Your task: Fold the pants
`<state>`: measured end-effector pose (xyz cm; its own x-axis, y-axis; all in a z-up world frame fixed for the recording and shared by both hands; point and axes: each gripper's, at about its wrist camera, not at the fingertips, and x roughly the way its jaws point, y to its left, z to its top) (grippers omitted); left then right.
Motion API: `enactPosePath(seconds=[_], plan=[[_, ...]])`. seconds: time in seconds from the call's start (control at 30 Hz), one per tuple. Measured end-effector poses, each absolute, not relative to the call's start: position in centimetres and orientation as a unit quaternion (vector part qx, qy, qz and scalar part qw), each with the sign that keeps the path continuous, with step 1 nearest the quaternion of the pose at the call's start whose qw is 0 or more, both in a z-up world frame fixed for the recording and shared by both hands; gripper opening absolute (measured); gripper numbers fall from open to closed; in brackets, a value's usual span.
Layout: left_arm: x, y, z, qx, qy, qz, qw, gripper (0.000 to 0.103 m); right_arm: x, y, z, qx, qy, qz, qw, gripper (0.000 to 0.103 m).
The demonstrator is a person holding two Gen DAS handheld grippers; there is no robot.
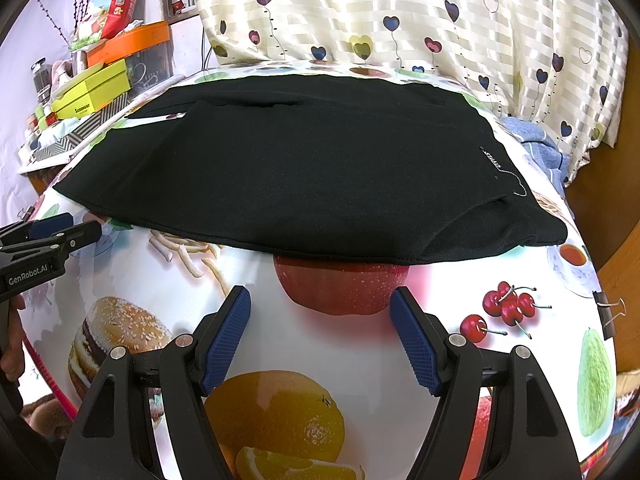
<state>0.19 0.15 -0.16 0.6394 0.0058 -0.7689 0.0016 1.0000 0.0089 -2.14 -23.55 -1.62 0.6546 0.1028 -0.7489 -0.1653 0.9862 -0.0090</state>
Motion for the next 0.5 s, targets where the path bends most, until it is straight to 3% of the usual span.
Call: enactPosePath(seconds=[0.5], plan=[[0.23,0.18,-0.21,0.005,0.425,0.001,0.905,0.065,-2.12,-23.58,-1.58,-0.038,0.409,0.073,0.909,0.072]])
